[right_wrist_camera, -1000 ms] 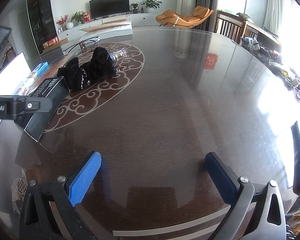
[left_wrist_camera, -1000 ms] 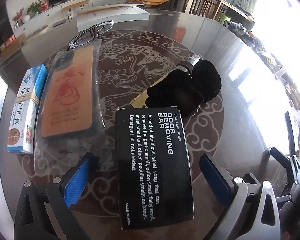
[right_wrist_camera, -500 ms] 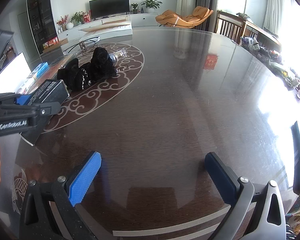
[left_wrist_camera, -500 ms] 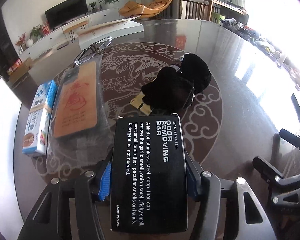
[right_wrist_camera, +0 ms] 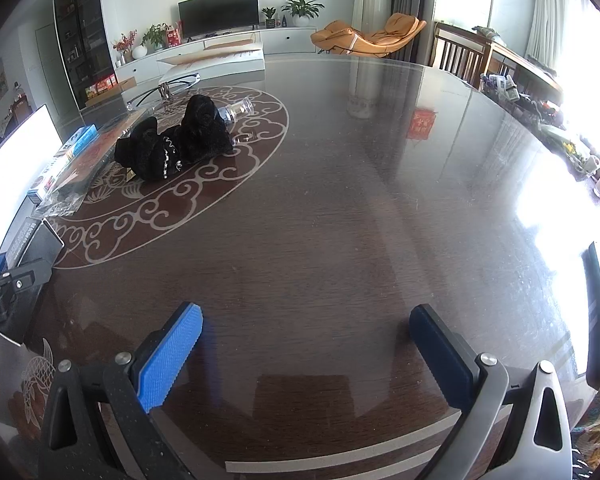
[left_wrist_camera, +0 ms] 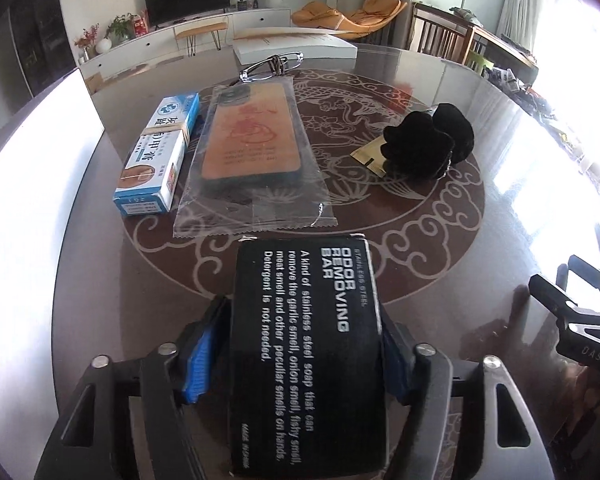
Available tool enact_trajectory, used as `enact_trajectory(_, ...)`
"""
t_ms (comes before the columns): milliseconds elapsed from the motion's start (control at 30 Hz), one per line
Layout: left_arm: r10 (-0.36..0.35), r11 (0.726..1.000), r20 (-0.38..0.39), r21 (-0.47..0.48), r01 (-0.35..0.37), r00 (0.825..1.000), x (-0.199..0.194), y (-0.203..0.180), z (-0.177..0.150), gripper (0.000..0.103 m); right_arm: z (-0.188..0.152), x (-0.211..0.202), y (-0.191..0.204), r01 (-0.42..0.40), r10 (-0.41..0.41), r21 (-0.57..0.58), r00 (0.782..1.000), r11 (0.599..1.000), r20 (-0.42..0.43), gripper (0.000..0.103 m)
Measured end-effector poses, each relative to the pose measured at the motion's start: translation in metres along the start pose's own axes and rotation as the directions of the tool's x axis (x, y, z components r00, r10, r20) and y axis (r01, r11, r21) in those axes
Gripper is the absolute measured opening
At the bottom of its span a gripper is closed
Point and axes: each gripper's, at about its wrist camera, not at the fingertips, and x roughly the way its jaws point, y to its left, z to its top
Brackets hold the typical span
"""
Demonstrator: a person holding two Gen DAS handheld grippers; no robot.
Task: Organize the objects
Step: 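Move the right tool toward the black knit item while the left tool holds the box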
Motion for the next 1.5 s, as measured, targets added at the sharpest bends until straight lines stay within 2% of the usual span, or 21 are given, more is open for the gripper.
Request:
enact_trajectory(67, 0.02, 1.0, 0.002, 0.008, -0.02, 1.0, 0.004, 0.0, 0.0, 0.087, 0.0, 0.0, 0.0, 0.0, 0.0, 0.0, 1.0, 1.0, 0.0, 0.103)
enact_trajectory(233, 0.034, 0.999, 0.005, -0.027, -0.034, 0.999, 0.01, 0.009, -0.001, 0.103, 0.0, 0.0, 0.0, 0.0, 0.0, 0.0, 1.0, 1.0, 0.001, 0.103)
enact_trajectory(633, 0.014, 1.0, 0.037, 0.003, -0.015, 0.999, 0.009, 0.012, -0.004, 0.103, 0.0, 0.0, 0.0, 0.0, 0.0, 0.0, 1.0, 1.0, 0.002, 0.103)
enact_trajectory(1500, 0.011, 1.0, 0.046, -0.003, -0.011, 0.999, 0.01, 0.01, -0.004, 0.103, 0.004, 0.003, 0.001, 0.006, -0.006, 0.003, 1.0, 1.0, 0.001, 0.103)
